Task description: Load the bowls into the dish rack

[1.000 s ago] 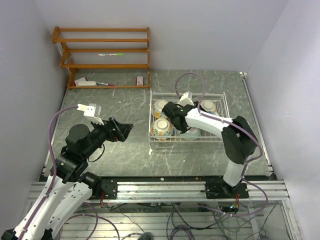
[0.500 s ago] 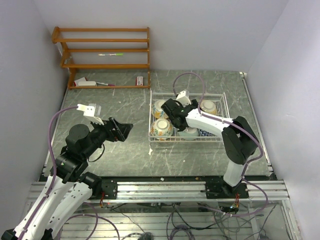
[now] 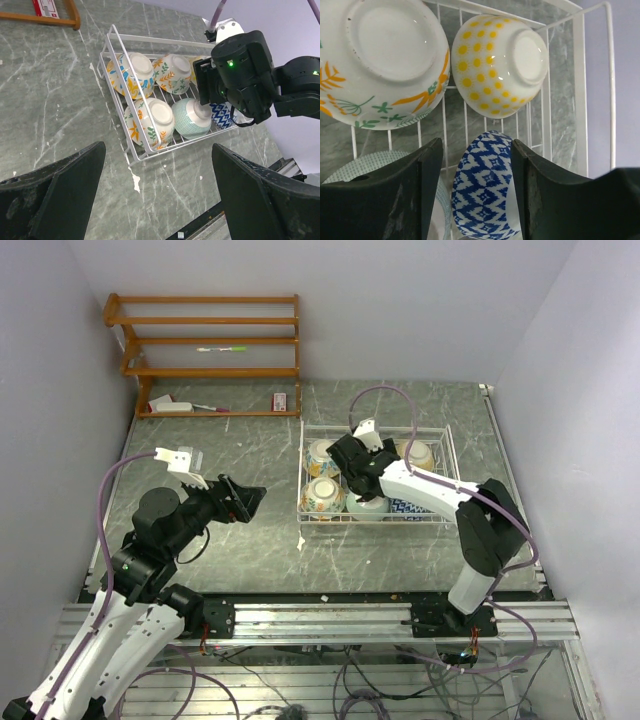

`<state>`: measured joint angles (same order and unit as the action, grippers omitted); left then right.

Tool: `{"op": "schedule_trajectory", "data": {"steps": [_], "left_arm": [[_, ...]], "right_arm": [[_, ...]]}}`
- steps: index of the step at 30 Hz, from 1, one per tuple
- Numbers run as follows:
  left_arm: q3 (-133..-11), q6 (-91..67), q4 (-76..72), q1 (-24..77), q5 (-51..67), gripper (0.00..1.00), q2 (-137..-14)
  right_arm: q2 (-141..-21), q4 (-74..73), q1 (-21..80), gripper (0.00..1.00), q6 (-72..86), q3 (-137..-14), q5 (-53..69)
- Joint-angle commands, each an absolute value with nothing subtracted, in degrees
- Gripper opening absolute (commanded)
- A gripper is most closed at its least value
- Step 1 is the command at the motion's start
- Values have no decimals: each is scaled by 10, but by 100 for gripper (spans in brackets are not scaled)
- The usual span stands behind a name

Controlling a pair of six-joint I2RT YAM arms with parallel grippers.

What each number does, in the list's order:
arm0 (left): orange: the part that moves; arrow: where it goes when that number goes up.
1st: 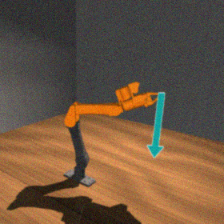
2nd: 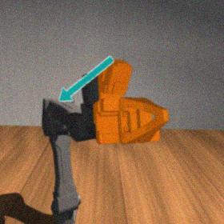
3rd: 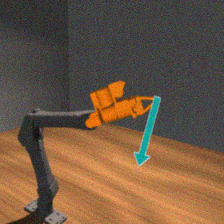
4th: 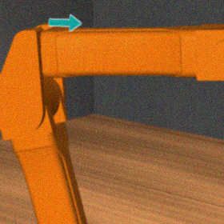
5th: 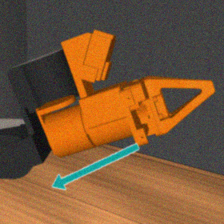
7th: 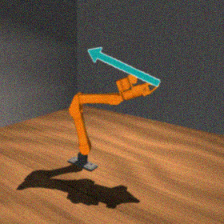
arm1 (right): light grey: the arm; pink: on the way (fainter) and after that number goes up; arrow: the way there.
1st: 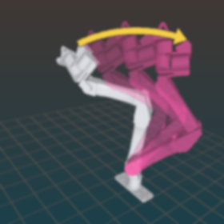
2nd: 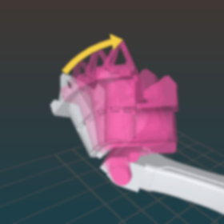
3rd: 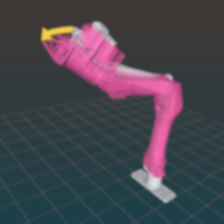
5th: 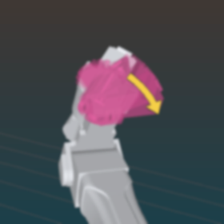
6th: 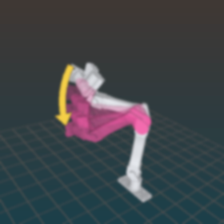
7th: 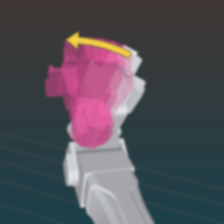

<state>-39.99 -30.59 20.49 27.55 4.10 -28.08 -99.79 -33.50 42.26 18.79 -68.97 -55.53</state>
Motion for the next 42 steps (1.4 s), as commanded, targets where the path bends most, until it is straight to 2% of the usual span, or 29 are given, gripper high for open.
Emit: {"op": "schedule_trajectory", "data": {"steps": [1,7,9,12,14,27,39,42], "left_arm": [[-416,-299,214,277,29,98,-281],[-414,-299,210,277,30,98,-284],[-414,-300,208,277,31,98,-286],[-413,-300,207,277,31,98,-287],[-412,-300,207,277,31,98,-287],[-416,-299,202,277,37,98,-295],[-413,-300,197,277,34,98,-303],[-415,-299,197,276,33,98,-308]], "right_arm": [[-984,-335,417,58,193,-674,-483],[-923,-307,400,62,189,-645,-414],[-899,-293,389,70,189,-630,-387],[-872,-304,378,88,204,-619,-393],[-852,-306,372,92,210,-612,-385],[-685,-254,246,93,249,-493,-210],[-670,-214,166,93,248,-436,-120],[-658,-196,151,86,248,-422,-97]]}}
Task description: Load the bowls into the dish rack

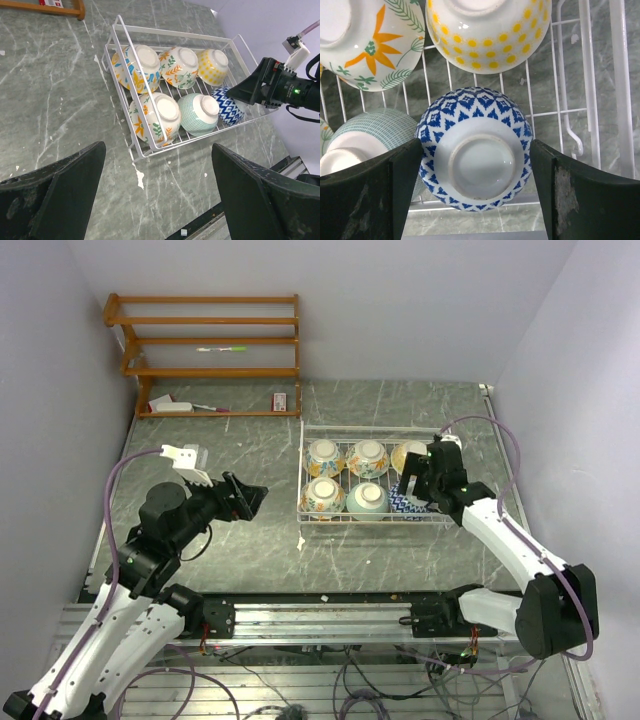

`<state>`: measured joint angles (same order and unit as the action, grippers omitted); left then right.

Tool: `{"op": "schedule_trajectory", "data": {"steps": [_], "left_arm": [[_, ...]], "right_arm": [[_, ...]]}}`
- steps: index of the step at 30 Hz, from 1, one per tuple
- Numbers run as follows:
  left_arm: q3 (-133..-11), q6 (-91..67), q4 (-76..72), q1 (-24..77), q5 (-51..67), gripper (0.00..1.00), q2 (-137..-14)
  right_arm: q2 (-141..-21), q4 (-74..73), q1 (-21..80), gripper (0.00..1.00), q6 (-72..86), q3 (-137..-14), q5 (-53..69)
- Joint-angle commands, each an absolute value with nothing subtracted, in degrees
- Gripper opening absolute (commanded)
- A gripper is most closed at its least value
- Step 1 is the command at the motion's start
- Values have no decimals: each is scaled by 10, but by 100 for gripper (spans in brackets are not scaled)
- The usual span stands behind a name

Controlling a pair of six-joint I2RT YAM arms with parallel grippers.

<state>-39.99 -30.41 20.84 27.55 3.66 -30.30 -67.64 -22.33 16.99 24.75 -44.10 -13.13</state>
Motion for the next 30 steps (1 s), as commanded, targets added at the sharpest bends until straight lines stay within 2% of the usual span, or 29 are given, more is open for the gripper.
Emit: {"op": "schedule_trajectory", "data": {"steps": [1,3,6,11,15,24,25,26,27,28,30], "left_arm": [[-415,-299,195,277,33,98,-310],[-414,-299,193,277,32,98,-313],[-413,-301,190,276,32,98,-316],[-414,-300,191,277,29,98,-319],[-417,-297,193,277,27,98,-322],[-414,-297,189,277,26,98,-325],[-414,-297,189,277,26,98,-326],[-414,-297,189,277,26,98,-326],[-415,-297,188,277,26,98,-326],[-415,-296,189,277,26,98,-326],[-416,-295,191,277,25,98,-326]], "right_arm": [[-656,-192,149,84,247,-419,-95],[-655,-190,147,78,244,-418,-92],[-658,-193,143,62,241,-420,-92],[-642,-207,142,45,237,-426,-114],[-623,-230,141,36,233,-440,-149],[-610,-259,141,32,226,-451,-178],[-609,-256,141,36,225,-450,-171],[-608,-253,141,46,226,-448,-159],[-605,-248,141,65,226,-446,-140],[-602,-238,141,95,227,-443,-118],[-595,-228,141,100,229,-438,-96]]}}
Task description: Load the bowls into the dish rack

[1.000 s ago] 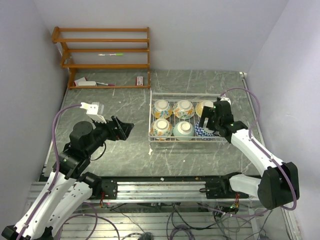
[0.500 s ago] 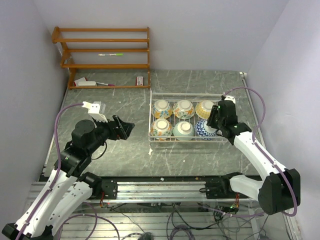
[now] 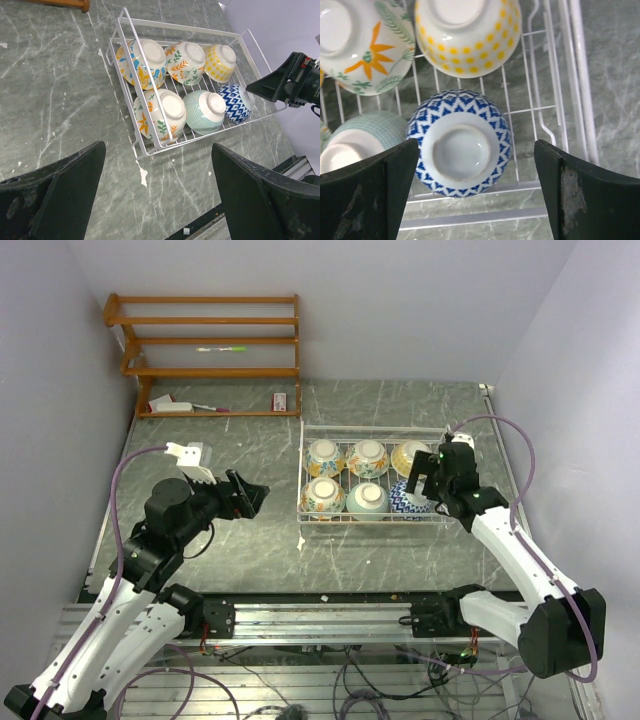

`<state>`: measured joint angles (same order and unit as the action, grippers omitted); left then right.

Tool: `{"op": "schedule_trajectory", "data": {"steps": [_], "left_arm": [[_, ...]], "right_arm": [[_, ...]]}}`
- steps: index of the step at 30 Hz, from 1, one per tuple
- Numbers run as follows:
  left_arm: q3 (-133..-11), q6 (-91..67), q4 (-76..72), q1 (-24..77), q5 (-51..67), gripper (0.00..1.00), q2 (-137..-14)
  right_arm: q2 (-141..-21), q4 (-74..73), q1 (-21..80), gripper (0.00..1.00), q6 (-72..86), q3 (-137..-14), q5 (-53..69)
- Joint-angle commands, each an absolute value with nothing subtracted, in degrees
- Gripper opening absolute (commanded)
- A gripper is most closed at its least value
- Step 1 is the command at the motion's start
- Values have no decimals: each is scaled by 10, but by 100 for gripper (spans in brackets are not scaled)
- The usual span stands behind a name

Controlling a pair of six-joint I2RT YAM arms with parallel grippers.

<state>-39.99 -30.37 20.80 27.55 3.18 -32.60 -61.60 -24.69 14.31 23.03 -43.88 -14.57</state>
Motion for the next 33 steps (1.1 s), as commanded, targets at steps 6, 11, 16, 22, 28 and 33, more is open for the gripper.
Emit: {"op": "schedule_trajectory", "data": {"steps": [6,11,16,22,28,33], "left_arm": [[-415,-295,194,277,24,98,-322],[-415,-296,194,277,23,98,-321],[-412,-297,194,277,23,98,-321],[-411,-297,193,277,21,98,-321],[-409,-297,192,277,21,98,-324],[-410,-297,193,277,19,98,-324]], "right_arm": [[-613,-220,141,100,239,-432,-75],[-623,-205,136,93,247,-416,-69],[-634,-193,130,87,246,-405,-62],[-646,-179,121,76,244,-395,-59],[-646,-172,113,60,243,-390,-57],[-635,-188,111,44,241,-403,-63]]}}
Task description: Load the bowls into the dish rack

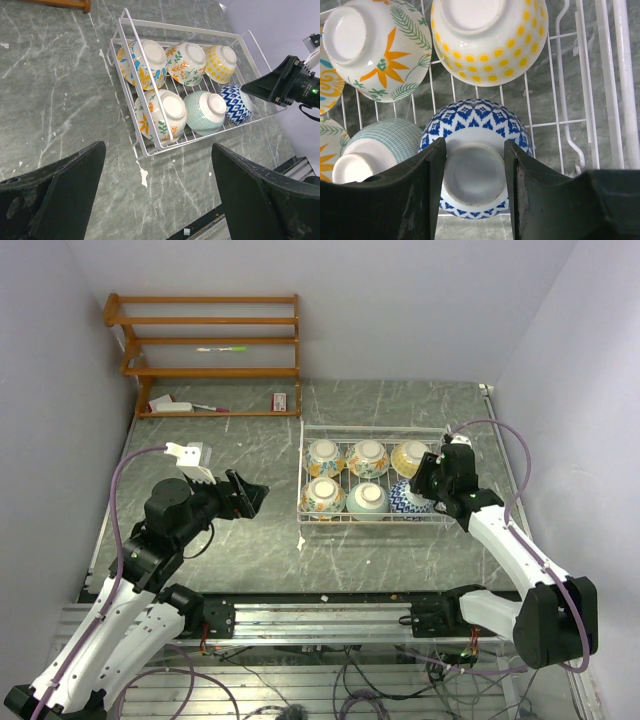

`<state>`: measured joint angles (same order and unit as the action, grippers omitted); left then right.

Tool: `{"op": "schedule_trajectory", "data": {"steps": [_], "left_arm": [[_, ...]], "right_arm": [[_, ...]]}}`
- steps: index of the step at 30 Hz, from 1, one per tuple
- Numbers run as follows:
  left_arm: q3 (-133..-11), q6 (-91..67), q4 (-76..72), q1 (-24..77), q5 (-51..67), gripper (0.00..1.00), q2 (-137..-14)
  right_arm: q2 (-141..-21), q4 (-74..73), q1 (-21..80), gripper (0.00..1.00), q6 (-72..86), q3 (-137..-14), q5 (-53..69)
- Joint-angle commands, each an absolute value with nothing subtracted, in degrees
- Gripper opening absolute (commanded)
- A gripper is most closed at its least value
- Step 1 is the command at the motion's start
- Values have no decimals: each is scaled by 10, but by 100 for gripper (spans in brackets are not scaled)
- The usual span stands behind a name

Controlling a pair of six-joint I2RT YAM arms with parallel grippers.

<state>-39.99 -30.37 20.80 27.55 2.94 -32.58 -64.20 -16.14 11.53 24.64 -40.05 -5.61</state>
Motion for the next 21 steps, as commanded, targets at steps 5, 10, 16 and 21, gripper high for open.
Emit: {"op": "schedule_trajectory", "data": {"steps": [5,10,16,21], "left_arm": [[-409,-299,193,277,17,98,-320],[-407,-299,192,277,21,98,-321],[-407,-299,191,277,21,98,-317],[-408,-299,191,277,21,98,-318]], "right_arm": [[-618,-210,111,32,236,-420,-70],[-606,-227,112,16,237,-422,-75],[-597,-255,111,13,226,-435,-135],[-607,-252,111,14,221,-430,-163]]}}
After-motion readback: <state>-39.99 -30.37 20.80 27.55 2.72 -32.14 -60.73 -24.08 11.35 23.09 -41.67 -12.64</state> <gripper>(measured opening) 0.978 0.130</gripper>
